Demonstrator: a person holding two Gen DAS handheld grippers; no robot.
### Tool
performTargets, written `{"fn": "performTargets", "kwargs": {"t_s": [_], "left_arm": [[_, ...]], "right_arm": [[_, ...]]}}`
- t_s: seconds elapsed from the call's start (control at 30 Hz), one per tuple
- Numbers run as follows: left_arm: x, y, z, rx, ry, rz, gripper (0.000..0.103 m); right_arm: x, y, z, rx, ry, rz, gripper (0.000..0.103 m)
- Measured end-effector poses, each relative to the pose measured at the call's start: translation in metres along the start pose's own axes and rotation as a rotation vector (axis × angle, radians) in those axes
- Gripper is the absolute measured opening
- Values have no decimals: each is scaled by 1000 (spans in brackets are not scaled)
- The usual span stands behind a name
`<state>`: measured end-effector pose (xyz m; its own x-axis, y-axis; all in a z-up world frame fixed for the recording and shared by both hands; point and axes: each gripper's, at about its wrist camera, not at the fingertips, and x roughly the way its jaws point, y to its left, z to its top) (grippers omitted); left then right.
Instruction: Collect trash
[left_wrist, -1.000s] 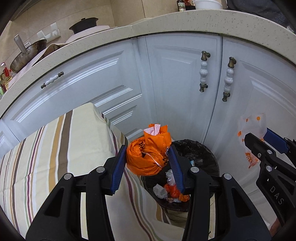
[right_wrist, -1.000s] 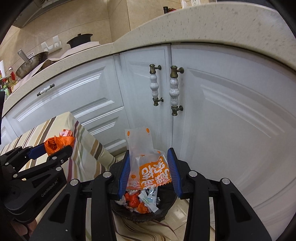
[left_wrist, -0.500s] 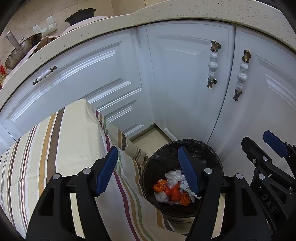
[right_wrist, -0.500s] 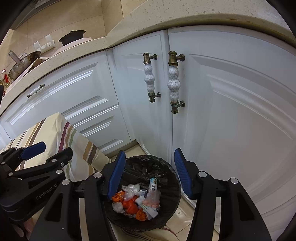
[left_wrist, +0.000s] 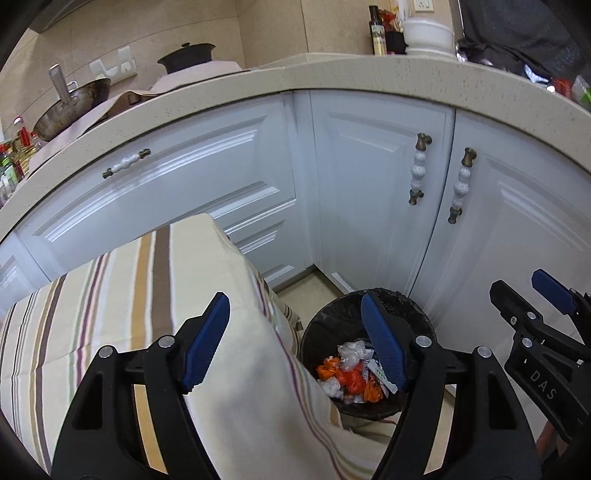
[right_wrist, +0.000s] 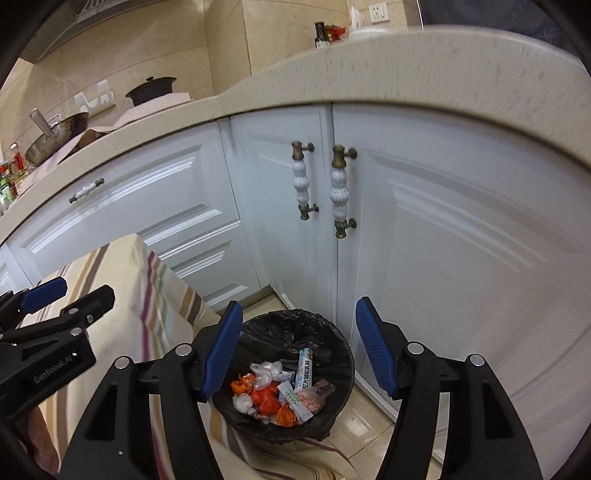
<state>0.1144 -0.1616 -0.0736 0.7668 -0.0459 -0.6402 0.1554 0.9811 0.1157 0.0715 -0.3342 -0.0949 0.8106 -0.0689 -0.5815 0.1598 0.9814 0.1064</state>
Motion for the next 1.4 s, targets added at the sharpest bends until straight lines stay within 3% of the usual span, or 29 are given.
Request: {"fn": "performTargets", "kwargs": {"t_s": [0.37,0.7,1.4], "left_arm": [[-93,49,-20,-36,-126,7,80],[-139,91,-54,-86,-158,33,82],[-174,116,-69,-140,-219,22,85]], "right_arm": [[-85,39,-4,-37,-94,13,72],[-136,66,-19,-94,-156,30,76],[-176,86,-38,-121,-219,2,83]]}}
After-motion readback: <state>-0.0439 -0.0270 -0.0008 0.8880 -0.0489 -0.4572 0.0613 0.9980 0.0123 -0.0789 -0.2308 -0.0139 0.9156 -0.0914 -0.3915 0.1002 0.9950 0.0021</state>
